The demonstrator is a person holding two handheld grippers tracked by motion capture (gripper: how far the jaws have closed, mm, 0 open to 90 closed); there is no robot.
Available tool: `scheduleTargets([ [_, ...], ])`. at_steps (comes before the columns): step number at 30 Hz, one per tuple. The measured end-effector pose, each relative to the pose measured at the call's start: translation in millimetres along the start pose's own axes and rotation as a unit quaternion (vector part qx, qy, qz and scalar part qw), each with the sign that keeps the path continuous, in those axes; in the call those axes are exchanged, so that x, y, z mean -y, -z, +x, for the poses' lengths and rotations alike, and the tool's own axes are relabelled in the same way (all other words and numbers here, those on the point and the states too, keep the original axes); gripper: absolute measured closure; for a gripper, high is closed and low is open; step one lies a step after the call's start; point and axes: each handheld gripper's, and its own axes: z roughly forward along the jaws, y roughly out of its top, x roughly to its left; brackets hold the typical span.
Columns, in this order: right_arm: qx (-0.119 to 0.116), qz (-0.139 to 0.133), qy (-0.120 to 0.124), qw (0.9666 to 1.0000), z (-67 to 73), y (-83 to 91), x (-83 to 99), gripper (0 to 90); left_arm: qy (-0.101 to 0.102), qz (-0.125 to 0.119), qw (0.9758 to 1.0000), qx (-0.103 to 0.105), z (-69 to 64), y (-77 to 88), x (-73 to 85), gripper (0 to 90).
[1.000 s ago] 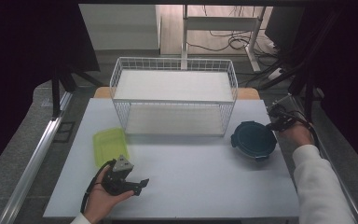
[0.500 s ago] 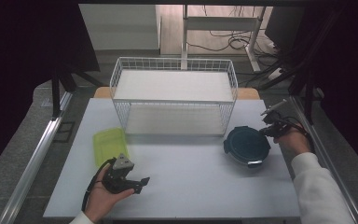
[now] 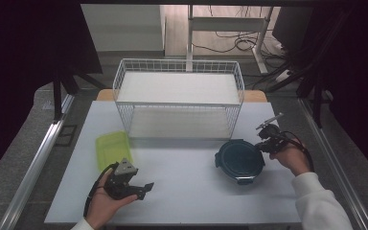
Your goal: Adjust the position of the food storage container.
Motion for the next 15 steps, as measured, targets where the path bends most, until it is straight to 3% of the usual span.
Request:
scheduleTargets([
  [2,0.005,0.002,-0.001,1.0000,14.2,0.5,-1.8,88.8,-0.003,-0.001,1.0000,0.000,-1.2,0.3,-1.1,21.1],
  [3,0.005,0.002,-0.001,1.0000,14.2,0.5,-1.8,88.8,-0.003,-0.001,1.0000,0.000,-1.2,0.3,-1.1,21.1],
  [8,-0.006,-0.007,0.007,0.9999,39.6,0.6,-3.4,88.8,-0.006,0.001,1.0000,-0.001,-2.6,-1.0,-2.1,21.1],
  [15,-0.017,-0.016,0.015,0.9996,48.7,2.3,0.5,88.6,-0.005,0.000,1.0000,-0.003,-2.4,-1.1,-1.8,21.1],
])
